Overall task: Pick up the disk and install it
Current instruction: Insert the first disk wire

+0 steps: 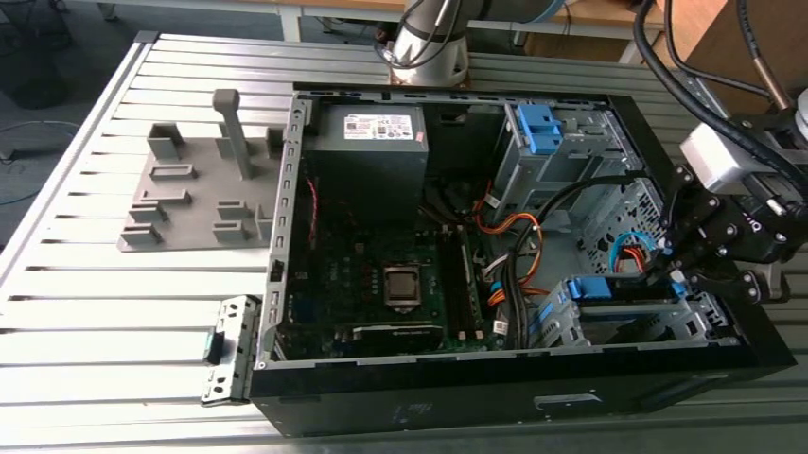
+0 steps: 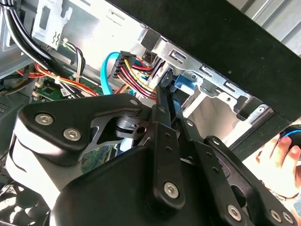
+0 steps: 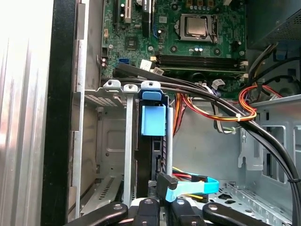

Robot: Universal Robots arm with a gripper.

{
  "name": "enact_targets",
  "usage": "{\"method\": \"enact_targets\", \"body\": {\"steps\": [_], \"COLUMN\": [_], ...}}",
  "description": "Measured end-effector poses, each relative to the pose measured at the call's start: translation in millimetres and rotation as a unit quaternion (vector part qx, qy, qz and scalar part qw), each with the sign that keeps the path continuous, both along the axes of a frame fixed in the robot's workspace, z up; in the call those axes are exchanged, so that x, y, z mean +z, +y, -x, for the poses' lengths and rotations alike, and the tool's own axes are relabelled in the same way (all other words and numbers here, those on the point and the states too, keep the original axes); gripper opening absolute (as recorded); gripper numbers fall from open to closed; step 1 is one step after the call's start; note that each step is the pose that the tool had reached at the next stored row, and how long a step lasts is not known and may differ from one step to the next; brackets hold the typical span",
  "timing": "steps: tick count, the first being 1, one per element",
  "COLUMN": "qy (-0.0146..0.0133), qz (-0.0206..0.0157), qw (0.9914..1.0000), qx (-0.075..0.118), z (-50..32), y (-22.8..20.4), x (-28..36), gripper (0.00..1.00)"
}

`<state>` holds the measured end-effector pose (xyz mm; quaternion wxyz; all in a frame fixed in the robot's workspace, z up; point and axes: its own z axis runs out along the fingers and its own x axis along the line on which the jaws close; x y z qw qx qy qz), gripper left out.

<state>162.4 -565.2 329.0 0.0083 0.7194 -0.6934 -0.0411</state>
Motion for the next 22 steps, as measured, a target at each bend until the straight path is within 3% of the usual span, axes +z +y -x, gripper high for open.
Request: {"method": "enact_targets", "body": {"steps": [13, 15, 17, 18, 22], "qy": [0.0, 0.0002, 0.0, 0.0, 0.0], "qz": [-0.0003, -0.0017, -0.0008, -0.0003, -0.0003], "qw": [1.0, 1.0, 1.0, 1.0, 1.0], "qx": [0.0, 0.0, 0.0, 0.0, 0.0], "z": [1.9, 2.0, 2.0, 2.0, 1.9], "y": [-0.1, 0.0, -0.1, -0.1, -0.1], "x": [-3.6, -5.1, -4.3, -3.8, -3.4], "gripper": [0.17, 0.18, 0.23, 0.3, 0.3]}}
